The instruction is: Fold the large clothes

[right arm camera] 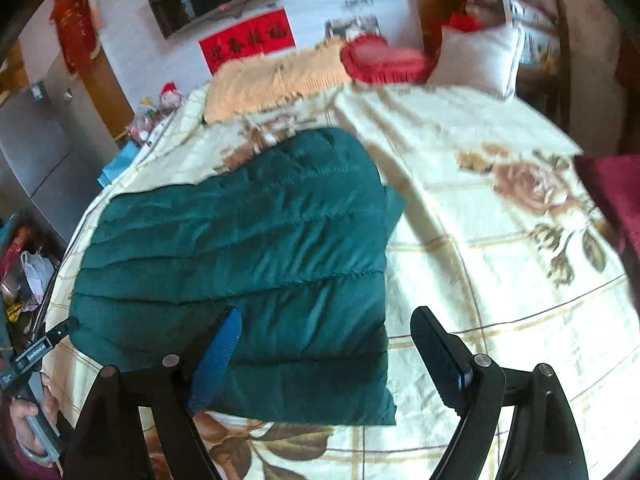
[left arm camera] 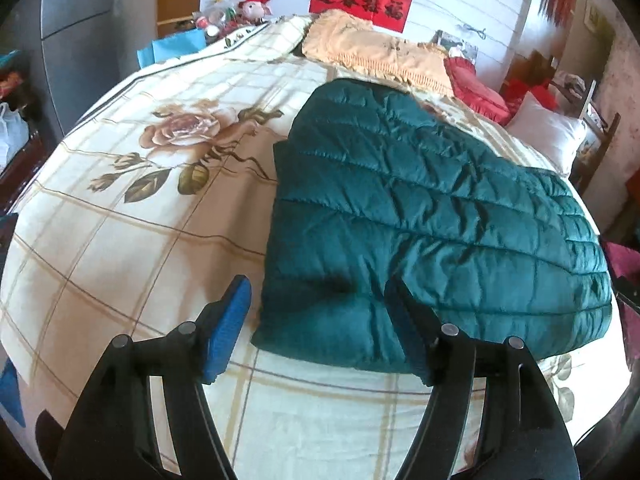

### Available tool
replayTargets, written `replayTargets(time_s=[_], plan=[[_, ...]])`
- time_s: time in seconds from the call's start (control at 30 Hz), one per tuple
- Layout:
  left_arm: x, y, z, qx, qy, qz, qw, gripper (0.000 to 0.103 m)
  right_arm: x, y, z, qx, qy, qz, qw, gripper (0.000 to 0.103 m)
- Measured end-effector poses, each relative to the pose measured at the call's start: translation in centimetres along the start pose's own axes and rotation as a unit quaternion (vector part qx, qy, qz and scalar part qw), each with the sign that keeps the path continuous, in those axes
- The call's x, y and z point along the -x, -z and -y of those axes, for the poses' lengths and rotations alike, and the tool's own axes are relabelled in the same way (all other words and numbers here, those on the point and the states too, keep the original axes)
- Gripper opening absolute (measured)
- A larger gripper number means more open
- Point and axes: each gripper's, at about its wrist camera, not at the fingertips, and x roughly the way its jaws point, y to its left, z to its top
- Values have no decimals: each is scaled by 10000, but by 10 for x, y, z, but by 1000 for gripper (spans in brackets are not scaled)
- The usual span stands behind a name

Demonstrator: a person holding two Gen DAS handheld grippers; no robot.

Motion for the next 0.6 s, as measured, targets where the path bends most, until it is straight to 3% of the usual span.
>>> replayTargets(time_s=[0.3,0.6], plan=[[25,6,30,-90,96,286,9995,70,30,28,-67,703,23,352,9969,88],[42,15,60,-415,82,476,9980,70,29,50,-122,723,-191,476,9961,96]])
